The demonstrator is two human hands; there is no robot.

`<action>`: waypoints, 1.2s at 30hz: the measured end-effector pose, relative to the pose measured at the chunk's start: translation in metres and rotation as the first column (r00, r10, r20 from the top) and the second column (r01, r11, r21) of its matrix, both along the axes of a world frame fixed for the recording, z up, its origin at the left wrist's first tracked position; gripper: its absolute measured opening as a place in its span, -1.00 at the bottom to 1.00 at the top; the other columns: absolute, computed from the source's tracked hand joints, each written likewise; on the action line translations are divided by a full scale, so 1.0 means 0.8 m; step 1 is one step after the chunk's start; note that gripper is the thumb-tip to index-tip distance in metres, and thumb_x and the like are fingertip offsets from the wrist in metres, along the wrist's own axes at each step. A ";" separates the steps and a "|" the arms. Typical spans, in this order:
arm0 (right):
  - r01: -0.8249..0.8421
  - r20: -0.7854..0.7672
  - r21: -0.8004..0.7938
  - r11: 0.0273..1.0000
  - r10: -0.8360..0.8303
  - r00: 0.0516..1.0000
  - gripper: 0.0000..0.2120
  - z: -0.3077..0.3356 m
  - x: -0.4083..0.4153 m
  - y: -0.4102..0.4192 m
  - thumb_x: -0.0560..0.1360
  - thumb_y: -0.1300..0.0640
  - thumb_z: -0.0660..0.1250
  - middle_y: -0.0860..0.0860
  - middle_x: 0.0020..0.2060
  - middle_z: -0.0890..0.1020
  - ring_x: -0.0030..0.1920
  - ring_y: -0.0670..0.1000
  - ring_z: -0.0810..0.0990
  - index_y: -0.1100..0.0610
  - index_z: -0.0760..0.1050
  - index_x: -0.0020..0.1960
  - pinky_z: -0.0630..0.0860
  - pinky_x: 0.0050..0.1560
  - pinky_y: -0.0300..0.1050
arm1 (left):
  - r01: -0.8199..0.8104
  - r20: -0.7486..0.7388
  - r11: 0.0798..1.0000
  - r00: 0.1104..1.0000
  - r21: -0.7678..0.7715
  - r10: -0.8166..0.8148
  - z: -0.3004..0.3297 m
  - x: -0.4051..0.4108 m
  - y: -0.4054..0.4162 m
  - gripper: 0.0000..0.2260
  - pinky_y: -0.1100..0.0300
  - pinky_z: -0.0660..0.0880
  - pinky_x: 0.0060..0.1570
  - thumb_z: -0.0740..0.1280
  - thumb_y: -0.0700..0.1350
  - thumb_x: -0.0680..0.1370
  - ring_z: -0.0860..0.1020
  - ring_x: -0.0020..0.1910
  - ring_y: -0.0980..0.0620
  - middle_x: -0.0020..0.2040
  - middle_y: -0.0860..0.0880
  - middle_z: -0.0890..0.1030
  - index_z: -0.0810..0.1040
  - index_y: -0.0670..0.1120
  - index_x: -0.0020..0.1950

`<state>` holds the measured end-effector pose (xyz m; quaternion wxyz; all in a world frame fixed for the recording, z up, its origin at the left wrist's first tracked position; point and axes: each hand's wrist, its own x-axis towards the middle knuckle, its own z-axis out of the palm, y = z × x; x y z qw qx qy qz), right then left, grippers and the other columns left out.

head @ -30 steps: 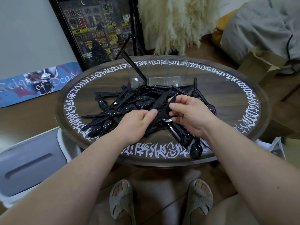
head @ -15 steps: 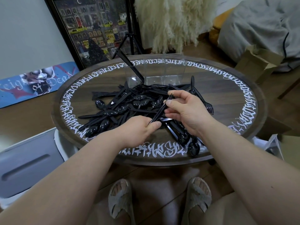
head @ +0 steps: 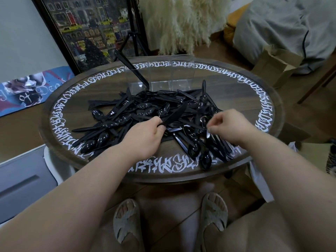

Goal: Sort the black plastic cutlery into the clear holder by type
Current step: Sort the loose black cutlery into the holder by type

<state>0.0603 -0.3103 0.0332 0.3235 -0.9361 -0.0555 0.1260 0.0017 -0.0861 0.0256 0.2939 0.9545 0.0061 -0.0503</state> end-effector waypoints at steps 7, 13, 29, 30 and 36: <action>0.026 -0.043 -0.263 0.965 -0.038 0.998 -0.93 -0.018 0.005 -0.043 0.40 0.12 0.48 -0.06 -0.31 0.58 -0.19 0.01 0.57 0.06 0.59 -0.19 0.44 -0.17 -0.19 | 0.038 -0.043 0.999 0.998 0.011 -0.038 -0.013 0.009 -0.024 -0.80 0.13 0.32 -0.32 0.09 -0.04 0.66 0.47 -0.29 0.04 -0.17 -0.03 0.56 0.45 -0.07 0.12; 0.033 -0.061 -0.323 0.946 -0.056 0.997 -0.69 -0.034 0.011 -0.054 0.31 -0.14 0.52 -0.04 -0.15 0.60 -0.09 0.03 0.55 -0.03 0.50 -0.09 0.49 -0.06 -0.12 | 0.061 -0.017 0.998 0.998 0.006 -0.061 -0.021 0.013 -0.041 -0.85 0.10 0.34 -0.34 0.11 -0.05 0.66 0.46 -0.35 0.00 -0.29 -0.05 0.54 0.42 -0.06 0.09; 0.074 -0.004 -0.364 0.928 -0.081 0.997 -0.77 -0.034 0.015 -0.030 0.45 0.04 0.41 0.10 -0.09 0.65 -0.03 0.13 0.59 0.18 0.60 0.00 0.56 -0.03 -0.08 | -0.056 0.006 0.997 0.998 0.045 0.056 -0.027 0.039 -0.052 -0.76 0.05 0.37 -0.25 0.11 -0.03 0.65 0.50 -0.23 -0.11 -0.25 -0.10 0.54 0.43 -0.17 -0.05; 0.077 0.003 -0.360 0.930 -0.081 0.997 -0.79 -0.032 0.014 -0.029 0.45 0.07 0.40 0.11 -0.08 0.65 -0.02 0.14 0.59 0.19 0.61 0.00 0.55 -0.02 -0.09 | -0.063 0.008 0.997 0.998 0.037 0.063 -0.026 0.040 -0.053 -0.76 0.03 0.39 -0.22 0.11 -0.04 0.65 0.51 -0.21 -0.12 -0.24 -0.11 0.54 0.43 -0.17 -0.05; 0.124 0.019 -0.194 0.973 -0.123 0.992 -0.83 -0.022 0.012 -0.030 0.47 0.18 0.35 0.10 -0.06 0.66 -0.01 0.12 0.59 0.19 0.62 0.02 0.51 -0.03 -0.14 | -0.101 -0.022 0.994 0.995 -0.042 0.100 -0.023 0.041 -0.057 -0.74 -0.01 0.43 -0.17 0.10 -0.03 0.65 0.51 -0.21 -0.13 -0.23 -0.13 0.55 0.45 -0.18 -0.03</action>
